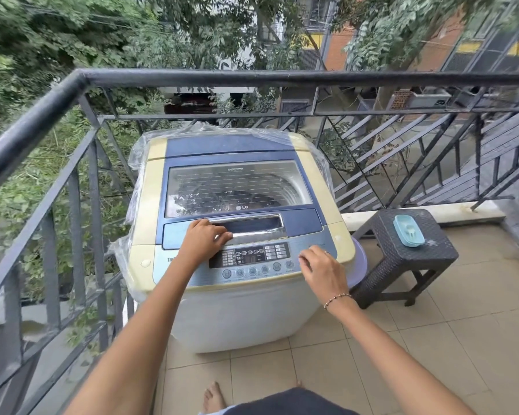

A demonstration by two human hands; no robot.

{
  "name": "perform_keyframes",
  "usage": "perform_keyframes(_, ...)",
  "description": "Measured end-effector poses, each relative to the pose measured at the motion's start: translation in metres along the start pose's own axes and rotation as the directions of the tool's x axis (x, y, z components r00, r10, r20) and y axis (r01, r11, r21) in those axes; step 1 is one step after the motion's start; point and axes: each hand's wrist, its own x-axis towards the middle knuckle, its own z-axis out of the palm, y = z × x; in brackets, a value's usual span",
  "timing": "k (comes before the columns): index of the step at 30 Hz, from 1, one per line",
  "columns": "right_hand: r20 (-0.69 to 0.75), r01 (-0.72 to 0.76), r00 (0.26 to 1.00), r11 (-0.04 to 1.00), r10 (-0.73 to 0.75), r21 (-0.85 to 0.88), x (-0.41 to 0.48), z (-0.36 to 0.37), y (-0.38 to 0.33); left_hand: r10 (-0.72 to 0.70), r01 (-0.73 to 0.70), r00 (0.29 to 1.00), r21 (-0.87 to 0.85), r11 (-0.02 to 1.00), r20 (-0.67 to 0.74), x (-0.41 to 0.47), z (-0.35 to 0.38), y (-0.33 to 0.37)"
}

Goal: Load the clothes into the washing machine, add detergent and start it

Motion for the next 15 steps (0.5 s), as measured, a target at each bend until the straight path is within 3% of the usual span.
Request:
perform_keyframes(12,-0.069,0.042,0.997,0.999,-0.041,0.021,0.01,0.004,-0.016,0.005,-0.008,0.999,0.075,0.997,0.042,-0.001,-0.007,0.006)
perform_keyframes(15,-0.086,0.05,0.995,0.997,-0.045,0.057,0.02,0.005,-0.021,-0.011,0.011,0.996,-0.002,1.0,0.085,0.004,-0.016,0.01)
